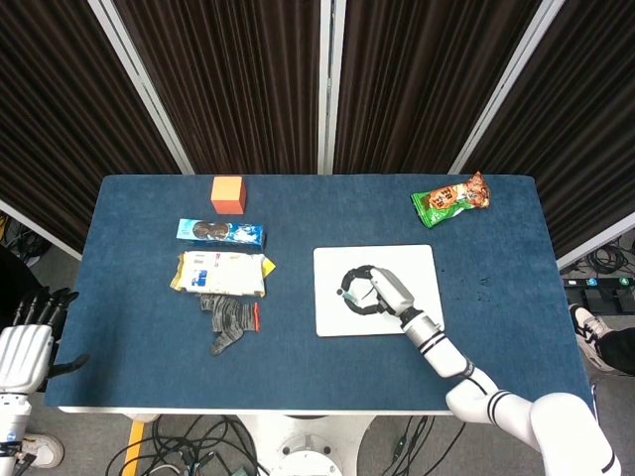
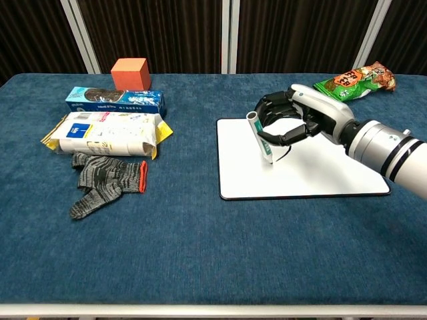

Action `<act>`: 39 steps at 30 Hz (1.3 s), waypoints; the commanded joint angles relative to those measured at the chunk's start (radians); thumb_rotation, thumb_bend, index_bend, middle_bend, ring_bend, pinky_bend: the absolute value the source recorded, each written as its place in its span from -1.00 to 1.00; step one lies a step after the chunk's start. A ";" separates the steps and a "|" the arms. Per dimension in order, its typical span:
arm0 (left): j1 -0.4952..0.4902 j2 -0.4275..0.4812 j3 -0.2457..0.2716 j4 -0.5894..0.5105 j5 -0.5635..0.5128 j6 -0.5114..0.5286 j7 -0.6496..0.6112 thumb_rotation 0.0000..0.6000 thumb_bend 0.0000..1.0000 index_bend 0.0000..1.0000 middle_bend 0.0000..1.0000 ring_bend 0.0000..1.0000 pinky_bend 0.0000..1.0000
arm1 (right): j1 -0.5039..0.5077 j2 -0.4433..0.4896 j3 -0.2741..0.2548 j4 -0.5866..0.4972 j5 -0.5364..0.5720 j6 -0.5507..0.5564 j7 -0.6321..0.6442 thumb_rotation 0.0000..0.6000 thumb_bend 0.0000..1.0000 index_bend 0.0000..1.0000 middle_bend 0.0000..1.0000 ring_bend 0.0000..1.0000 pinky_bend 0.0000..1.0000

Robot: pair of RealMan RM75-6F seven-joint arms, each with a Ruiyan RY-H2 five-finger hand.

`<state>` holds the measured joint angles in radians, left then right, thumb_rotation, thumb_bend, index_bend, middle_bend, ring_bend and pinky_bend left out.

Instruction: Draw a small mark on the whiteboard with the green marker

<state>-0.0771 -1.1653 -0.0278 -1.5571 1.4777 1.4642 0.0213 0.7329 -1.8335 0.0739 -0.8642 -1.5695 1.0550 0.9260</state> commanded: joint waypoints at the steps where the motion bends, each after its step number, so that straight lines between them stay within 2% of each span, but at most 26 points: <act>1: 0.004 -0.003 0.001 0.006 0.001 0.004 -0.006 1.00 -1.00 -0.73 -0.78 -1.00 -0.91 | -0.022 0.036 0.010 -0.045 0.015 0.033 -0.043 1.00 -0.02 0.34 0.12 -0.31 -0.50; 5: 0.007 -0.008 0.005 0.016 -0.002 0.002 -0.016 1.00 -1.00 -0.73 -0.78 -1.00 -0.91 | -0.029 0.052 0.040 -0.042 0.062 0.015 -0.047 1.00 -0.01 0.34 0.12 -0.31 -0.50; 10: 0.006 -0.011 0.005 0.019 0.001 0.002 -0.019 1.00 -1.00 -0.73 -0.78 -1.00 -0.91 | -0.018 0.032 0.051 0.000 0.084 -0.021 -0.054 1.00 0.00 0.34 0.12 -0.31 -0.50; 18: 0.010 -0.013 0.003 0.021 -0.008 0.002 -0.022 1.00 -1.00 -0.73 -0.78 -1.00 -0.91 | -0.010 -0.007 0.048 0.069 0.085 -0.041 -0.042 1.00 0.00 0.34 0.12 -0.31 -0.50; 26: 0.008 -0.016 0.001 0.022 -0.006 0.002 -0.019 1.00 -1.00 -0.73 -0.78 -1.00 -0.91 | -0.006 -0.017 0.044 0.092 0.078 -0.042 -0.033 1.00 0.00 0.34 0.12 -0.31 -0.50; 34: 0.009 -0.016 0.000 0.024 -0.009 0.003 -0.022 1.00 -1.00 -0.73 -0.78 -1.00 -0.91 | -0.008 -0.011 0.013 0.108 0.053 -0.049 -0.024 1.00 0.04 0.35 0.12 -0.31 -0.50; 39: 0.012 -0.018 0.001 0.024 0.001 0.014 -0.023 1.00 -1.00 -0.73 -0.78 -1.00 -0.91 | -0.054 0.060 -0.032 0.050 0.024 -0.004 -0.046 1.00 0.12 0.37 0.14 -0.30 -0.50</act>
<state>-0.0652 -1.1834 -0.0273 -1.5330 1.4784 1.4779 -0.0018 0.7001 -1.8042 0.0601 -0.7866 -1.5342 1.0320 0.8947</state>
